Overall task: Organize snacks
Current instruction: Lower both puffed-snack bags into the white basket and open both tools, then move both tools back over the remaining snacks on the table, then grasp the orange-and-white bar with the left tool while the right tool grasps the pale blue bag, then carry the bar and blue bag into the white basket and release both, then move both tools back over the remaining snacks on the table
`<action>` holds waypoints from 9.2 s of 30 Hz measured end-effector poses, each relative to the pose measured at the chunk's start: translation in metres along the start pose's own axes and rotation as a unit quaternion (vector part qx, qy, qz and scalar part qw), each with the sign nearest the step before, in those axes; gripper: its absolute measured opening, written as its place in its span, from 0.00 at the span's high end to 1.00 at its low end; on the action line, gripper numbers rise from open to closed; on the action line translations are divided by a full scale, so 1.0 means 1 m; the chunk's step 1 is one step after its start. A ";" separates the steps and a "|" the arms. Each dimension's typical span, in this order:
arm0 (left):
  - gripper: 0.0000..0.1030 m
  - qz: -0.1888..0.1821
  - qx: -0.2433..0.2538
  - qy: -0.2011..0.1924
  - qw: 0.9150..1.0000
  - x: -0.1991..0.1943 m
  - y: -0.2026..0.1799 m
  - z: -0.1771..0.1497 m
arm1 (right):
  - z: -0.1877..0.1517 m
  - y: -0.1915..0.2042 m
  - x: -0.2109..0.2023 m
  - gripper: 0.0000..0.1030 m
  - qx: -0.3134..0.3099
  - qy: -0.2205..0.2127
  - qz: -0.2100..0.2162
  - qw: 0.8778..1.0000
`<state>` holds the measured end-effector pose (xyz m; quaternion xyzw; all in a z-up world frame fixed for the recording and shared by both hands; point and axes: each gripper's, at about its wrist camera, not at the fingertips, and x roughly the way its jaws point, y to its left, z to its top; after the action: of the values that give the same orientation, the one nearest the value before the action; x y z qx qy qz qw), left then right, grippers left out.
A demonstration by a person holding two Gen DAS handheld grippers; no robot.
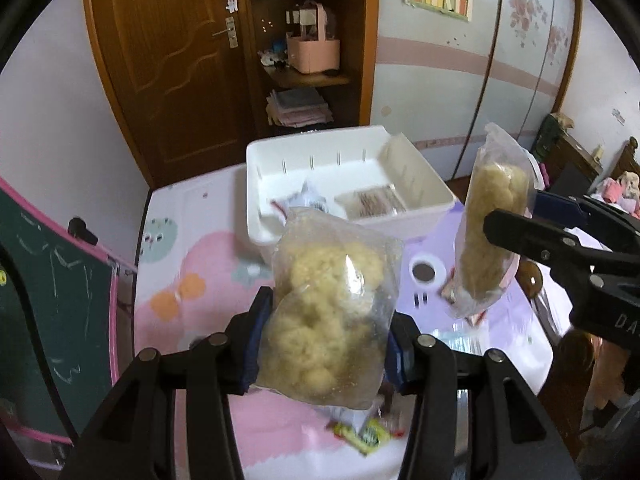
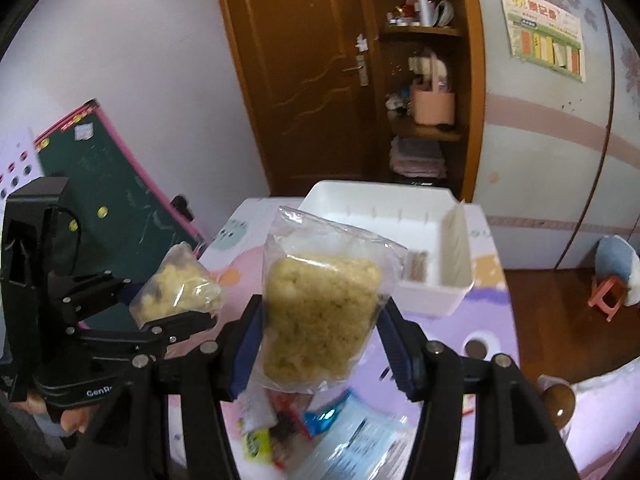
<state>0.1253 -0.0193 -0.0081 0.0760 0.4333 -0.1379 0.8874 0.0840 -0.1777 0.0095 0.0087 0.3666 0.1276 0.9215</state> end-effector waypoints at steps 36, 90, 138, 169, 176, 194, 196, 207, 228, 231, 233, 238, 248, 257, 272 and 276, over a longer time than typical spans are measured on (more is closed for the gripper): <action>0.19 0.073 -0.019 0.047 0.996 0.245 0.017 0.158 | 0.123 -0.125 0.238 0.45 0.105 0.125 -0.091 0.982; 0.10 0.027 -0.067 -0.030 0.997 -0.011 0.012 0.017 | 0.012 -0.028 -0.015 0.16 0.049 0.032 -0.090 0.994; 0.08 0.059 -0.199 0.160 0.965 0.157 0.028 -0.150 | -0.189 -0.039 0.123 0.00 0.122 0.263 -0.148 0.946; 0.63 0.065 -0.170 0.061 0.981 0.085 0.015 -0.146 | -0.177 -0.020 0.066 0.56 0.111 0.156 -0.124 0.974; 0.63 0.056 -0.165 0.042 0.984 0.065 0.015 -0.134 | -0.152 -0.011 0.039 0.57 0.093 0.099 -0.114 0.984; 0.63 0.078 -0.089 -0.066 0.991 -0.020 0.025 -0.006 | 0.001 -0.016 -0.024 0.57 0.026 -0.069 -0.140 0.987; 0.63 0.083 -0.080 -0.075 0.991 -0.024 0.025 0.012 | 0.018 -0.015 -0.024 0.57 0.016 -0.082 -0.143 0.986; 0.63 0.119 -0.040 -0.128 0.984 -0.016 0.019 0.104 | 0.102 -0.018 -0.004 0.57 0.008 -0.129 -0.142 0.981; 0.63 0.080 -0.044 -0.043 0.995 0.174 0.024 0.160 | 0.128 -0.078 0.153 0.57 0.060 -0.019 -0.139 0.988; 0.63 0.074 -0.043 -0.028 0.996 0.195 0.023 0.160 | 0.124 -0.083 0.167 0.57 0.062 -0.004 -0.141 0.988; 0.62 0.073 -0.040 -0.022 0.996 0.203 0.022 0.159 | 0.122 -0.084 0.176 0.57 0.061 0.004 -0.140 0.988; 0.61 0.071 -0.036 -0.017 0.997 0.212 0.021 0.154 | 0.121 -0.089 0.194 0.56 0.071 0.026 -0.122 0.990; 0.10 0.066 -0.043 -0.017 0.997 0.215 0.030 0.149 | 0.120 -0.095 0.208 0.50 0.085 0.047 -0.099 0.990; 0.10 0.057 -0.042 -0.013 0.997 0.203 0.032 0.143 | 0.119 -0.094 0.195 0.47 0.087 0.047 -0.100 0.990; 0.10 0.058 -0.034 -0.036 0.997 0.133 0.023 0.125 | 0.118 -0.068 0.136 0.47 0.064 0.030 -0.097 0.993; 0.10 0.059 -0.028 -0.049 0.997 0.103 0.020 0.117 | 0.114 -0.058 0.114 0.47 0.057 0.026 -0.095 0.994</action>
<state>0.2798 -0.0485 -0.0178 0.0695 0.3880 -0.0769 0.9158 0.2537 -0.1977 0.0096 0.0235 0.3959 0.0188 0.9178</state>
